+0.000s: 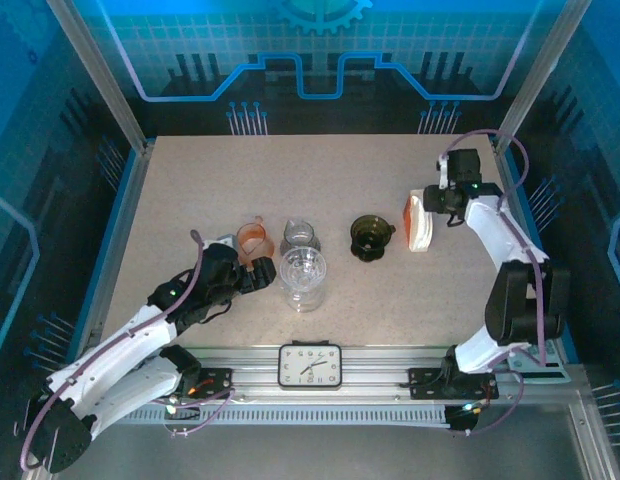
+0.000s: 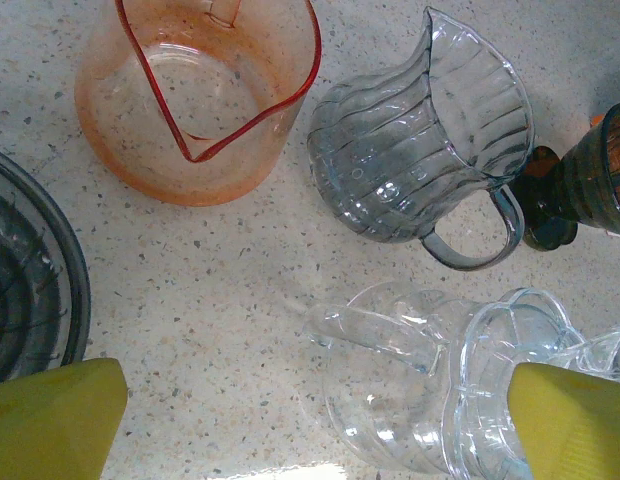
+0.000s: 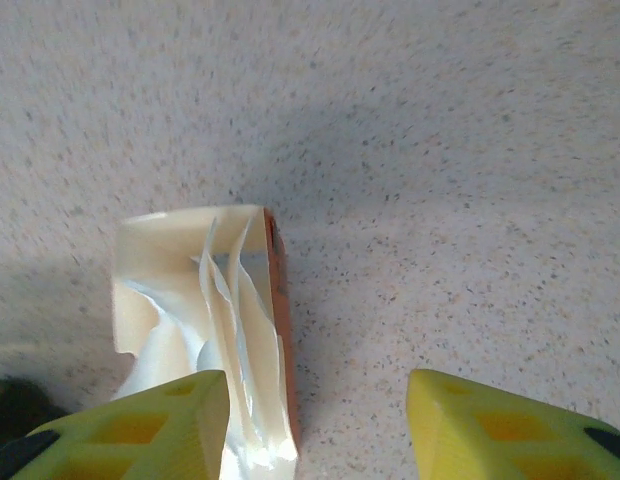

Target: Place the coffee filter in the dripper

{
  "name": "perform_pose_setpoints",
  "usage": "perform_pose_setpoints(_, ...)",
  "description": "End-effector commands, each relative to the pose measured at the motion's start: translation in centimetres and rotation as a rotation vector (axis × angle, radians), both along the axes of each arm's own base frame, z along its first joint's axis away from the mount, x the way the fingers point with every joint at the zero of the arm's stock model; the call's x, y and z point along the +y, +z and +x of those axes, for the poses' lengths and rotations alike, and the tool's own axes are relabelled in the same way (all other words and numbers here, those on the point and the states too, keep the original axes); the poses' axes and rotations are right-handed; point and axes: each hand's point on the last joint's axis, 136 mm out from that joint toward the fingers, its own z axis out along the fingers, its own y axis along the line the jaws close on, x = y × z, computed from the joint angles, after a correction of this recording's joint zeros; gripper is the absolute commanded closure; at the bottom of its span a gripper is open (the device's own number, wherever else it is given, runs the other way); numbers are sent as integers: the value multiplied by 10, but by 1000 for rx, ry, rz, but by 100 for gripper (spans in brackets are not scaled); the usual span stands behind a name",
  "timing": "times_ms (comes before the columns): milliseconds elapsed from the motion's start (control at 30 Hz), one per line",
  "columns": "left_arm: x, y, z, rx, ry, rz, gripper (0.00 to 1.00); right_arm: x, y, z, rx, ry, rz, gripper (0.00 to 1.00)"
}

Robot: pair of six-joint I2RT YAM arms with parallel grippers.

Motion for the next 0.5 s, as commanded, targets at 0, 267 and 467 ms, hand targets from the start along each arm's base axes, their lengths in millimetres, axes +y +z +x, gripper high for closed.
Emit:
perform_pose_setpoints(0,-1,9,2,-1,12,-24,1,19,11,-11,-13,-90,69,49)
perform_pose_setpoints(267,-2,5,2,15,16,-32,1,63,-22,-17,66,-136,137,55)
perform_pose_setpoints(467,0,4,0,18,14,-16,1,61,-35,-13,112,-172,92,63)
